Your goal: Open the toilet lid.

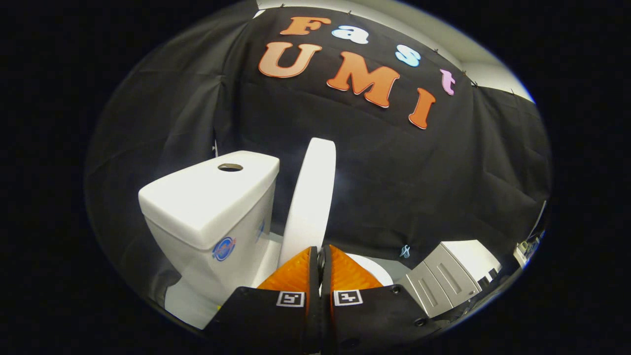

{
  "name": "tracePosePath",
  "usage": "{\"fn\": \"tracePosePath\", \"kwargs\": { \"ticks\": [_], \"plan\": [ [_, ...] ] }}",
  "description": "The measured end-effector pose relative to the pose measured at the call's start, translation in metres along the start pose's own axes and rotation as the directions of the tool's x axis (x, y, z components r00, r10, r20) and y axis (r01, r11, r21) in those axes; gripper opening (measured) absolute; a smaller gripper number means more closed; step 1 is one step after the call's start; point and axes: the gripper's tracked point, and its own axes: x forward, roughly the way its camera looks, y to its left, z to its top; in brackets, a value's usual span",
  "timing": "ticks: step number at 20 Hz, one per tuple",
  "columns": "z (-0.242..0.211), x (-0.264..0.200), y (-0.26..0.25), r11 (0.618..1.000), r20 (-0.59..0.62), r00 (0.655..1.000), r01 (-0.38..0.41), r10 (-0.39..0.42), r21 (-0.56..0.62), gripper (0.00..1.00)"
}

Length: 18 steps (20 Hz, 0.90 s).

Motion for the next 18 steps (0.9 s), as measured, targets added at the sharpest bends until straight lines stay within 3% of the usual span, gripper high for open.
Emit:
{"fn": "tracePosePath", "kwargs": {
  "ticks": [6,12,15,18],
  "plan": [
    [0.004,-0.007,0.044,0.998,0.033,0.999,-0.039,0.040,-0.055,0.08],
    [0.006,-0.007,0.054,0.992,0.038,0.999,0.007,-0.003,-0.125,0.08],
    [0.004,-0.006,0.051,0.994,0.038,0.999,0.008,-0.004,-0.105,0.08],
    [0.005,-0.003,0.047,0.997,0.030,0.998,-0.044,0.046,-0.070,0.10]
  ]
}}
